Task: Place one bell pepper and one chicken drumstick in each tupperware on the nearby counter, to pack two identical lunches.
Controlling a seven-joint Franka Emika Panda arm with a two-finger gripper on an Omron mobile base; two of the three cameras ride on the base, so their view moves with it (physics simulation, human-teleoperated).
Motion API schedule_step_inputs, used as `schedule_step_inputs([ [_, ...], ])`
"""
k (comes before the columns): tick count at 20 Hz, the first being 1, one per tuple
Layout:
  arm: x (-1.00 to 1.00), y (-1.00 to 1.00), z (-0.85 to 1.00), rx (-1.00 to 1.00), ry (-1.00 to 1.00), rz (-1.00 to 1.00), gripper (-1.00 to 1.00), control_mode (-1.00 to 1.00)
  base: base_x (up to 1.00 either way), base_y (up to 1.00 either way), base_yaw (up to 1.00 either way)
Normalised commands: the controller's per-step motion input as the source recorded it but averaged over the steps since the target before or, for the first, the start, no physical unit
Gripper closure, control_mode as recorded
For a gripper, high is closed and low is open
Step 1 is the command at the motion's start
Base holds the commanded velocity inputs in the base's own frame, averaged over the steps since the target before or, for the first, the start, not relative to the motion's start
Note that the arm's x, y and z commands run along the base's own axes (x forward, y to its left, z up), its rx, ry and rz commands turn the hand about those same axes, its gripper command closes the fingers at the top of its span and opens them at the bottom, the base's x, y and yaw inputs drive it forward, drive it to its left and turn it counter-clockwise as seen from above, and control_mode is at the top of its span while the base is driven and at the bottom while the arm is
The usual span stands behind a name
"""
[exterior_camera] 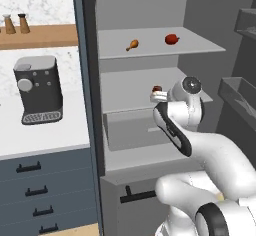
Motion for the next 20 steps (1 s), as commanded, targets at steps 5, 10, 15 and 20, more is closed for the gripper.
schedule_step_inputs([
  [5, 0.47, -0.07, -0.01, 0.03, 0.03, 0.0, -1.0, -1.0, 0.0, 0.0, 0.0],
  [10, 0.49, 0.0, -0.09, 0.0, 0.02, -0.01, -1.0, -1.0, 0.0, 0.0, 0.0],
  [15, 0.42, 0.0, -0.01, 0.0, 0.05, -0.03, -1.0, -1.0, 0.0, 0.0, 0.0],
  [20, 0.43, -0.04, -0.03, 0.0, 0.04, -0.01, -1.0, -1.0, 0.0, 0.0, 0.0],
])
